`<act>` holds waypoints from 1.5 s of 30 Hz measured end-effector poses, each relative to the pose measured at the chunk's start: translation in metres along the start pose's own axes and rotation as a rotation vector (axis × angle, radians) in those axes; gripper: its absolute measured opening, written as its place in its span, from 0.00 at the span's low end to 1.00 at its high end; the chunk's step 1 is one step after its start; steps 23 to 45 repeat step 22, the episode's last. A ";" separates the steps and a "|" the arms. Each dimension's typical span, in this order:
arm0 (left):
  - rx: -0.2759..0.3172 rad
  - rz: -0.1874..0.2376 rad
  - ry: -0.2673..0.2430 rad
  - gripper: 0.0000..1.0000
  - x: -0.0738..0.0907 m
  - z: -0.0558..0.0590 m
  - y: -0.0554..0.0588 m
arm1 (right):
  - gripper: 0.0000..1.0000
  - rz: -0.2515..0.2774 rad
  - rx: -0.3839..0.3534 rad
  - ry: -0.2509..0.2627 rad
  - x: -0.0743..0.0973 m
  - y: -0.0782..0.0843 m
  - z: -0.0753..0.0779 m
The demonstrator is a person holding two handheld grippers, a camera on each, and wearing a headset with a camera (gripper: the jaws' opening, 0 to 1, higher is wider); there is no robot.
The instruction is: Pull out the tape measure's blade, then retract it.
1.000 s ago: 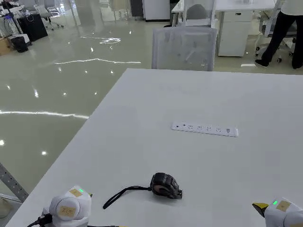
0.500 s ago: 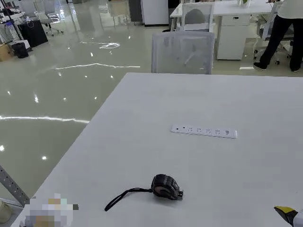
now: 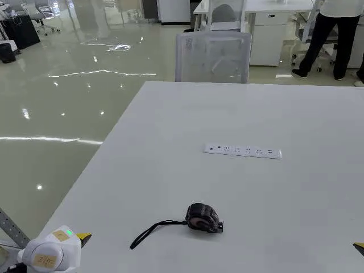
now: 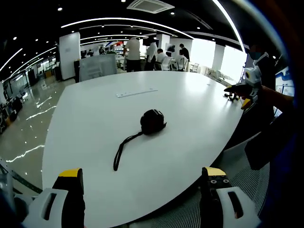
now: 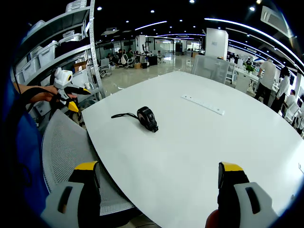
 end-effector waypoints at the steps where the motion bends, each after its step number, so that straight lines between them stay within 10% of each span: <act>1: -0.001 -0.003 0.005 1.00 0.002 -0.002 0.001 | 1.00 0.001 -0.011 0.003 0.002 0.000 -0.001; 15: -0.001 -0.001 0.030 0.99 0.021 -0.029 0.017 | 1.00 0.008 -0.025 0.045 0.013 -0.008 -0.021; 45: -0.053 -0.006 0.059 0.99 0.031 -0.033 0.019 | 1.00 0.014 -0.026 0.065 0.015 -0.005 -0.028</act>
Point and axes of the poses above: the centre of the closed fingertips' face, and the gripper's own axes: x roughly backward along the fingers, z roughly to its right, y roughly out of its underside, the point moved 7 cm from there along x, roughly backward along the fingers, and after that the axes turned 6 degrees about y, right-handed, at the moved point
